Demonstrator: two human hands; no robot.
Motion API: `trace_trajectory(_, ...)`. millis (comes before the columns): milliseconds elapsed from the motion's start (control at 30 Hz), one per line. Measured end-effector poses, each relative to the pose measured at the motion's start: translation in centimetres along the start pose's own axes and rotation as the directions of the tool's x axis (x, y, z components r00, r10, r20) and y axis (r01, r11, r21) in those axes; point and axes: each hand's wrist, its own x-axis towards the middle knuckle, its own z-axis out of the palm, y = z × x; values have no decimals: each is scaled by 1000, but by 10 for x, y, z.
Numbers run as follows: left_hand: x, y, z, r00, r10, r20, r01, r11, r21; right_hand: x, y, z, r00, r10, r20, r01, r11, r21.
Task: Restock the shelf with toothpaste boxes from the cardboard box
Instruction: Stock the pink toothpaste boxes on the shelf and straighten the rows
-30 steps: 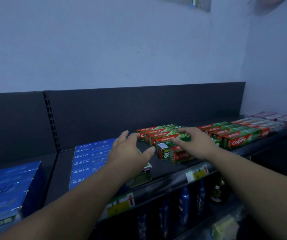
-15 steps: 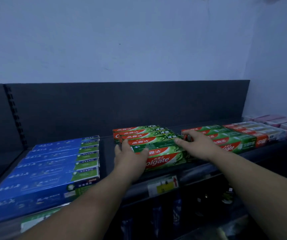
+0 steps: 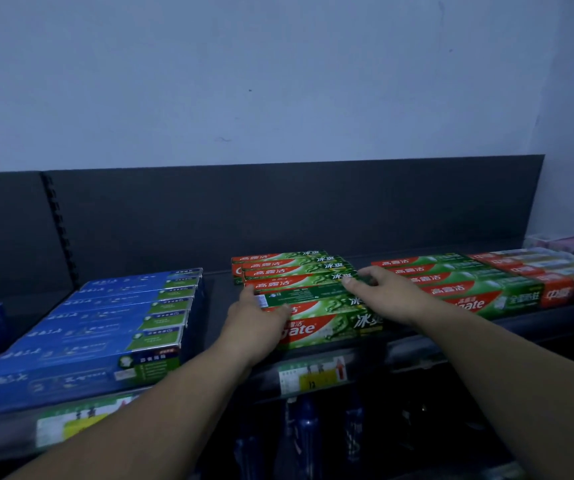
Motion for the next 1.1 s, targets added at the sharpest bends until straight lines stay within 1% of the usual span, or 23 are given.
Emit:
trace_trajectory(167, 0, -2, 0, 999, -37, -32, 34, 995, -89, -5, 3, -1, 1000, -17, 20, 18, 998, -52)
trace_trajectory(267, 1, -2, -1, 997, -49, -65, 40, 990, -132, -8, 3, -3, 999, -37, -5, 37, 995, -94)
trace_trajectory(400, -2, 0, -3, 994, -53, -97, 40, 991, -127, -12, 3, -4, 998, -53, -17, 51, 993, -109)
trace_trajectory(467, -6, 4, -4, 995, -61, -82, 48, 986, -158, -14, 0, -3, 998, -48, -28, 46, 995, -91)
trace_trajectory(567, -8, 6, -5, 993, -80, -90, 57, 970, -236, -15, -5, -1, 996, -32, -80, 34, 999, 22)
trace_trajectory(633, -7, 8, -8, 992, -48, -120, 17, 967, -253, -14, -10, -3, 991, -47, -123, 52, 998, 42)
trace_trajectory(733, 1, 11, -13, 983, 38, -180, -84, 962, -259, -11, -18, -11, 976, -83, -199, 90, 996, 27)
trace_trajectory(833, 6, 16, -17, 968, 79, -239, -154, 937, -312, -9, -21, -16, 965, -107, -241, 115, 993, 16)
trace_trajectory(1000, 8, 15, -22, 952, 136, -276, -223, 922, -315, -5, -16, -17, 954, -103, -282, 120, 992, 45)
trace_trajectory(1100, 9, 12, -24, 945, 175, -275, -256, 921, -293, -2, -13, -17, 950, -70, -306, 111, 986, 120)
